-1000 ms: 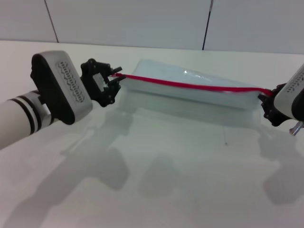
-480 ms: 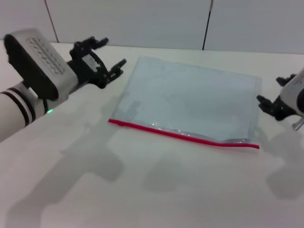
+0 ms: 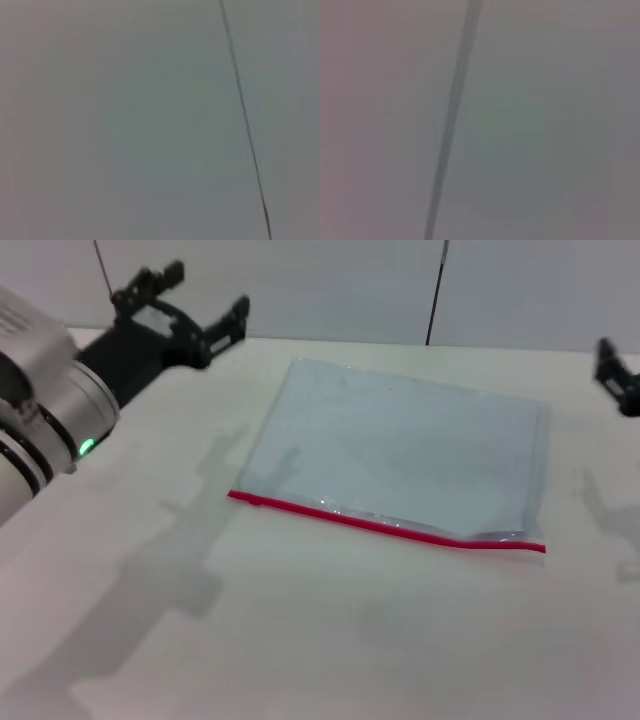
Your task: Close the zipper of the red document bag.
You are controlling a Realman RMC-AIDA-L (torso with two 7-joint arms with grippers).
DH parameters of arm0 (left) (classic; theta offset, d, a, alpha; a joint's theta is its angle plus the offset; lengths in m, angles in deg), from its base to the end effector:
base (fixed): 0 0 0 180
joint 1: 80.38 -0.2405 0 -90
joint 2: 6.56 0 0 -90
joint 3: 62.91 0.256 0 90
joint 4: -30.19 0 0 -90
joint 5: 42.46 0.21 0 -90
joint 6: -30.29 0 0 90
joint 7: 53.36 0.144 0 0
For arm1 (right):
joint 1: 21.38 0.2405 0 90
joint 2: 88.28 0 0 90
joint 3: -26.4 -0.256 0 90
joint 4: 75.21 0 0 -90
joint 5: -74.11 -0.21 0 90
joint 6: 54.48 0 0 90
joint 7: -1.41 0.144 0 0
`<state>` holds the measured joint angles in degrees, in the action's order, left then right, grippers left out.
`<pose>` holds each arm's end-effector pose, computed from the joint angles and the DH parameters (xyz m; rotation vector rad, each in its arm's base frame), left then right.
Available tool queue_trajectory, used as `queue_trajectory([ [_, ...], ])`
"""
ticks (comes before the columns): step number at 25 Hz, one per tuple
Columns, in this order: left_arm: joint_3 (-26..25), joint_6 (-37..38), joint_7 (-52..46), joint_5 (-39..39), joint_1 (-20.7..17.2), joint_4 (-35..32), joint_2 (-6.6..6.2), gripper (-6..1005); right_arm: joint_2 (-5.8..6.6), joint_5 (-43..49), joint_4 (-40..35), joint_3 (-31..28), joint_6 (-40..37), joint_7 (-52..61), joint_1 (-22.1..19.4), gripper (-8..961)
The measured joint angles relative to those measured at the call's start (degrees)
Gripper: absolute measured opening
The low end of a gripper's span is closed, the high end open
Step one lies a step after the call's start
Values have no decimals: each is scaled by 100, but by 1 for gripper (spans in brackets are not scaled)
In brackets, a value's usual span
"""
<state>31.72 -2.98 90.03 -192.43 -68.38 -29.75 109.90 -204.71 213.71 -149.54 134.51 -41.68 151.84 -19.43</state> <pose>-0.2231 0.3705 0.0206 -1.9346 -0.3017 -0.7031 0.2427 0.3418 0.0167 -1.7130 0.5244 0.4560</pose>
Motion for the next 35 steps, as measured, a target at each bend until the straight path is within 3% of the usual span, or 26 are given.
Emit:
queue_trajectory([
  [4, -38, -175, 33, -656, 13, 126, 0, 862, 9, -833, 1206, 393, 1500, 294, 412, 750],
  [9, -47, -205, 184, -709, -12, 275, -2, 860, 15, -1364, 2330, 928, 2858, 1071, 900, 743],
  [35, -68, -210, 389, -753, 80, 547, -2, 860, 12, -1550, 2601, 1107, 3087, 1092, 1068, 740],
])
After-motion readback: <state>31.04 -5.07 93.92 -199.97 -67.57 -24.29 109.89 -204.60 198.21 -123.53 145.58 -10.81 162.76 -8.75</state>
